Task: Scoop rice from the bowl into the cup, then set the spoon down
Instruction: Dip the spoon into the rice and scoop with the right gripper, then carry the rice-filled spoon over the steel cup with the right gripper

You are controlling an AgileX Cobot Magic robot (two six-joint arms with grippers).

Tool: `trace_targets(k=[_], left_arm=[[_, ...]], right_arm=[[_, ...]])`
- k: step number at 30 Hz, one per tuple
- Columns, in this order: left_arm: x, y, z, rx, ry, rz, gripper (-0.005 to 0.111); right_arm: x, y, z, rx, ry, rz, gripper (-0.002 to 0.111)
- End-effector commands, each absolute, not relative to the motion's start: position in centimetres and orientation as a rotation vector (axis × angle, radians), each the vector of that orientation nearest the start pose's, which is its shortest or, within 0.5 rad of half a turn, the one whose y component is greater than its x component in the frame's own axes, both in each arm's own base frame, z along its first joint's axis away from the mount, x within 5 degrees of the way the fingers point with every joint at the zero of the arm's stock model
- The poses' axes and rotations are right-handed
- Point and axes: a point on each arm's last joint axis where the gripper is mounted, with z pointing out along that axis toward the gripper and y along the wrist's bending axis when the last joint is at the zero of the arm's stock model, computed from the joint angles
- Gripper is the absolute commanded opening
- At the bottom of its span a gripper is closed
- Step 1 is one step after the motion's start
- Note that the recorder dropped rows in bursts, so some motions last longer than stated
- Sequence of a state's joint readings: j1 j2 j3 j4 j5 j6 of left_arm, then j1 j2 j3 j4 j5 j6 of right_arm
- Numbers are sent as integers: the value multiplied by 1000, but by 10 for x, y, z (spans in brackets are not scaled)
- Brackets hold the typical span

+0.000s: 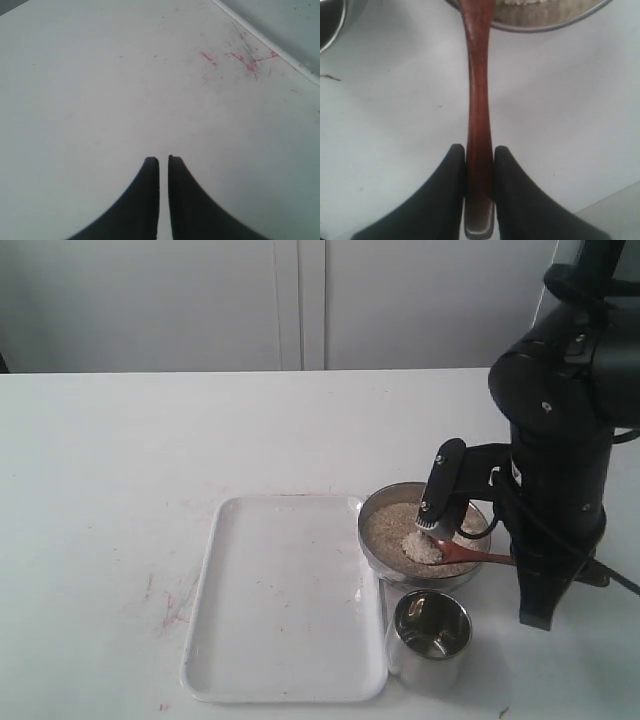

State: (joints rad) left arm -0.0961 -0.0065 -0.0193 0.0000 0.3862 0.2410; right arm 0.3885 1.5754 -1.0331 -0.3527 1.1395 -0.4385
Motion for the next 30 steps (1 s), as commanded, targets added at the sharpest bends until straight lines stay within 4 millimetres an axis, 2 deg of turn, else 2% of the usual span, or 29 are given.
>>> trace_targets(k=[1, 13, 19, 24, 27, 30], left_arm=[[51, -5, 178, 318, 1882, 83, 14], [51, -5, 178, 318, 1882, 83, 14], [51, -5, 178, 318, 1882, 83, 14], [51, -5, 178, 318, 1882, 83, 14], [51, -5, 178, 318, 1882, 83, 14], [51, -5, 178, 318, 1882, 83, 14]], right_arm=[[261, 74, 235, -1391, 2715, -484, 0], [255, 73, 250, -1307, 2689, -456, 0], [228, 67, 274, -1238, 2751, -378, 0], [204, 61, 298, -1182, 2685, -316, 0], [189, 58, 299, -1185, 2662, -302, 0], [167, 60, 288, -1243, 2651, -286, 0]])
